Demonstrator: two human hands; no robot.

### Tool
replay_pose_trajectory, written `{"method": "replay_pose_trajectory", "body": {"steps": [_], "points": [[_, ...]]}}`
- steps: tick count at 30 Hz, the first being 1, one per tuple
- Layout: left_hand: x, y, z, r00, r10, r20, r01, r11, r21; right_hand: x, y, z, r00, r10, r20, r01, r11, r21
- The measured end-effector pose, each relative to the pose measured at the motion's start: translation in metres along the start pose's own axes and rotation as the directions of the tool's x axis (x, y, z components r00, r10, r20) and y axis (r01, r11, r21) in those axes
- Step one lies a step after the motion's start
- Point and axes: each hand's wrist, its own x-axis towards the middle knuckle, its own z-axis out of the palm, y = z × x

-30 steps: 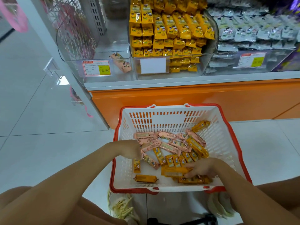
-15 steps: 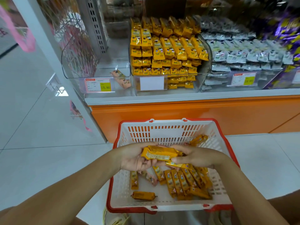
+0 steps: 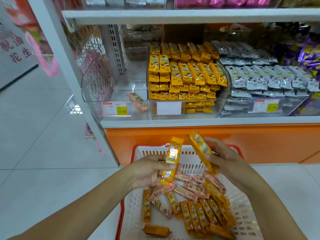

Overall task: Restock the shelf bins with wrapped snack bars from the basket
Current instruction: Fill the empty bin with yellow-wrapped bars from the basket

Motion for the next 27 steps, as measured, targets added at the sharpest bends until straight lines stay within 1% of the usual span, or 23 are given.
{"method": "replay_pose_trajectory", "body": {"steps": [2,3,5,9,10,12,14,15,18,20,23,27], "points": [[-0.001,0.006,0.007,0.996,0.074,-0.052,-0.073,0.997,0.022,0.000,-0.004,0.015,0.993,-0.093,-0.072,0.102,0.984,0.144],[-0.001,0.010,0.011,0.991,0.107,-0.083,-0.107,0.994,0.015,0.001,-0.004,0.023,0.986,-0.132,-0.104,0.149,0.973,0.175],[0.003,0.015,0.015,0.983,0.158,-0.095,-0.158,0.987,0.003,0.005,-0.006,0.039,0.970,-0.190,-0.153,0.216,0.961,0.174],[0.002,0.032,0.030,0.977,0.207,-0.043,-0.207,0.978,0.006,0.010,-0.011,0.053,0.927,-0.246,-0.281,0.313,0.923,0.224],[0.001,0.037,0.032,0.977,0.209,-0.052,-0.206,0.977,0.050,0.010,-0.014,0.052,0.917,-0.256,-0.307,0.333,0.913,0.235],[-0.002,0.049,0.030,0.974,0.213,-0.082,-0.184,0.945,0.270,0.007,-0.021,0.046,0.898,-0.267,-0.350,0.359,0.904,0.233],[-0.006,0.062,0.025,0.970,0.216,-0.114,-0.126,0.842,0.524,0.002,-0.026,0.035,0.888,-0.263,-0.378,0.362,0.906,0.220],[-0.008,0.067,0.023,0.968,0.219,-0.123,-0.101,0.787,0.608,0.000,-0.028,0.029,0.888,-0.269,-0.373,0.359,0.912,0.197],[-0.013,0.079,0.022,0.966,0.236,-0.109,-0.080,0.670,0.738,-0.008,-0.033,0.019,0.895,-0.276,-0.351,0.340,0.931,0.135],[-0.015,0.082,0.024,0.971,0.229,-0.065,-0.102,0.646,0.757,-0.010,-0.034,0.017,0.901,-0.271,-0.338,0.326,0.938,0.116],[-0.016,0.082,0.028,0.979,0.205,-0.011,-0.136,0.686,0.715,-0.010,-0.034,0.022,0.913,-0.272,-0.303,0.314,0.944,0.098],[-0.016,0.081,0.031,0.984,0.176,0.012,-0.139,0.734,0.665,-0.010,-0.034,0.030,0.925,-0.265,-0.273,0.301,0.948,0.101]]}}
